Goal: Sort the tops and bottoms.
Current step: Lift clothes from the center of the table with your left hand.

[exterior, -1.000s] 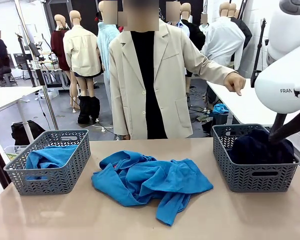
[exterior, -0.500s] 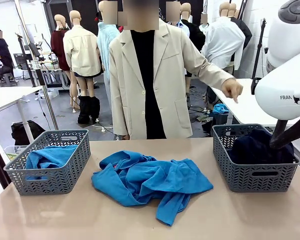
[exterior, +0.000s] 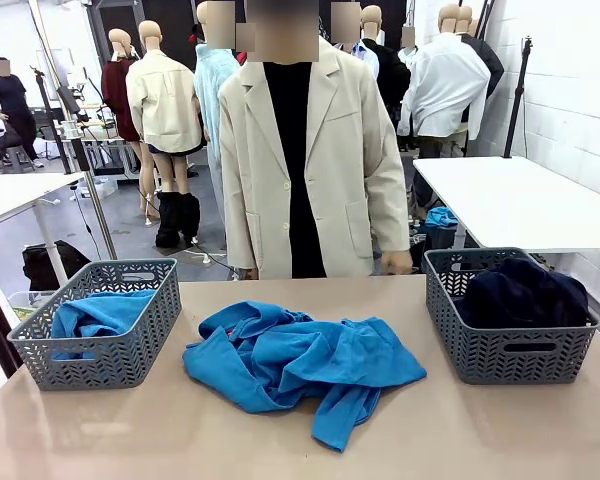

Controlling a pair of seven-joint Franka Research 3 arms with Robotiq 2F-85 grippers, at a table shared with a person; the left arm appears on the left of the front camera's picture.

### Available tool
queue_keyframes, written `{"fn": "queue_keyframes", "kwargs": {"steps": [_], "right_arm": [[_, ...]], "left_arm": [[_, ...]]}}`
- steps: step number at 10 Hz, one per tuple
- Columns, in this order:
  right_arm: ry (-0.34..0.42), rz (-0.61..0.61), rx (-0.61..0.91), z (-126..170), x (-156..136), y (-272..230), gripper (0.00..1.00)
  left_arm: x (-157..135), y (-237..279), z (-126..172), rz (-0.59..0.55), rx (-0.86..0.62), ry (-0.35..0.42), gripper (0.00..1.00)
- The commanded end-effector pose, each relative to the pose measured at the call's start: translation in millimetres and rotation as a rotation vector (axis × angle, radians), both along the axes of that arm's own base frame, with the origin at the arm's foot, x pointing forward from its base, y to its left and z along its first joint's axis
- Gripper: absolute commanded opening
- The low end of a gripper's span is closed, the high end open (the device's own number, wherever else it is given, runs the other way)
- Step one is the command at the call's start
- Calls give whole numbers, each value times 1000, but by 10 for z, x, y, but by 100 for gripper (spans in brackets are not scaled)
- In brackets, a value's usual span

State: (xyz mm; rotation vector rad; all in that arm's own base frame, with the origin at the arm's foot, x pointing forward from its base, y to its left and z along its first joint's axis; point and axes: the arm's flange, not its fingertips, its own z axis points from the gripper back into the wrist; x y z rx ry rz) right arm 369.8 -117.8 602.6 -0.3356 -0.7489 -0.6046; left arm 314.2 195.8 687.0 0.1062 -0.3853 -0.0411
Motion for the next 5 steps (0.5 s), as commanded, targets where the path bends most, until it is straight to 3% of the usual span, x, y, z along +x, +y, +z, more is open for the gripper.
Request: {"fn": "queue_keyframes", "kwargs": {"steps": [1, 2, 3, 5], "right_arm": [[20, -54, 14, -128, 226, -100, 100], [38, -68, 38, -207, 272, -153, 100], [11, -37, 18, -44, 39, -200, 100], [11, -37, 18, -44, 39, -200, 100]], "left_arm": [[6, -6, 13, 2, -8, -3, 100], [6, -6, 13, 2, -8, -3, 100], [0, 0, 0, 0, 0, 0, 100], [188, -585, 75, -185, -69, -91, 100]]}}
